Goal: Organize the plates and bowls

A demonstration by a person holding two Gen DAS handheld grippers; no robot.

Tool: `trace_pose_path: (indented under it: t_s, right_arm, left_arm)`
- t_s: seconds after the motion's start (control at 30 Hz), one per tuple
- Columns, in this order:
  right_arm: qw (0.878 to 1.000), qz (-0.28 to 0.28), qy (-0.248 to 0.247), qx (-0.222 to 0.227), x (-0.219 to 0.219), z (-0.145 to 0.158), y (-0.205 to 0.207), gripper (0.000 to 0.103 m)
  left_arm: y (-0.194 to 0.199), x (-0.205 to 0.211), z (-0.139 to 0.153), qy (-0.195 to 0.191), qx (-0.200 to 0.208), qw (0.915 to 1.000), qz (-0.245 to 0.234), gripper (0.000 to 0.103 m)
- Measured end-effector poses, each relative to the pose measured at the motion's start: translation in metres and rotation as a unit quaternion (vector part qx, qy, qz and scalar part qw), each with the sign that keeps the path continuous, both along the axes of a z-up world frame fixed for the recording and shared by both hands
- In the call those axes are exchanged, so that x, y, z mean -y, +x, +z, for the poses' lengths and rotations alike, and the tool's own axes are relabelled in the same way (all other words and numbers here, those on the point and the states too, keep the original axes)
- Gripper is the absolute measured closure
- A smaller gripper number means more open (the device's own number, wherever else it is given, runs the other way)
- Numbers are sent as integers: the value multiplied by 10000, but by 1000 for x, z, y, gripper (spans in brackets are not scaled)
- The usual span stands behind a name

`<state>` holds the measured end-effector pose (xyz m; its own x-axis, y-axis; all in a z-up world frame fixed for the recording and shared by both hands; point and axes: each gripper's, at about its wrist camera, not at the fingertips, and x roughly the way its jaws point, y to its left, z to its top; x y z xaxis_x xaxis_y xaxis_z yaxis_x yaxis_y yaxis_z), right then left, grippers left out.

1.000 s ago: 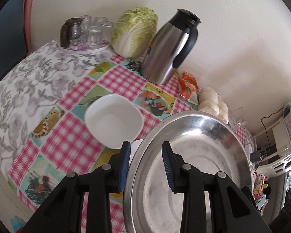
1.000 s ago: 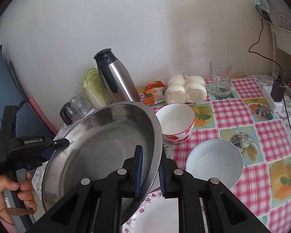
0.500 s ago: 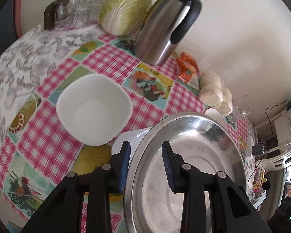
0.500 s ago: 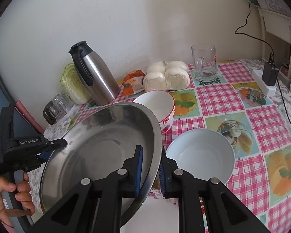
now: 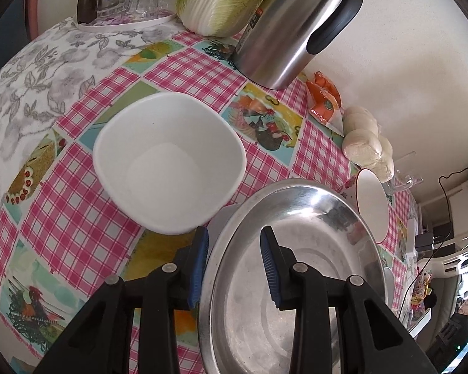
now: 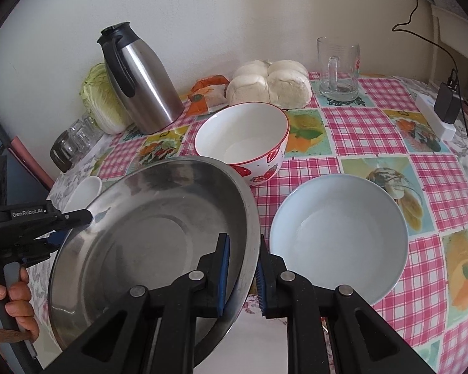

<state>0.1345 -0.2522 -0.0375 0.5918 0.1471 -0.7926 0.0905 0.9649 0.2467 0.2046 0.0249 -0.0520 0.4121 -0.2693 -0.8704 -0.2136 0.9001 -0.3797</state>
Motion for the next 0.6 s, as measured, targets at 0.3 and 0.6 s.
trace_pose_path:
  t_s: [0.3, 0.6]
  right_arm:
    - [9999, 46, -85, -125, -4, -11, 8, 85]
    - [9993, 195, -272, -191, -20, -19, 16, 85]
  left_arm:
    - [4, -4, -15, 4, -132, 9999, 49, 68]
    - [2, -18, -25, -69, -102, 9994, 317, 68]
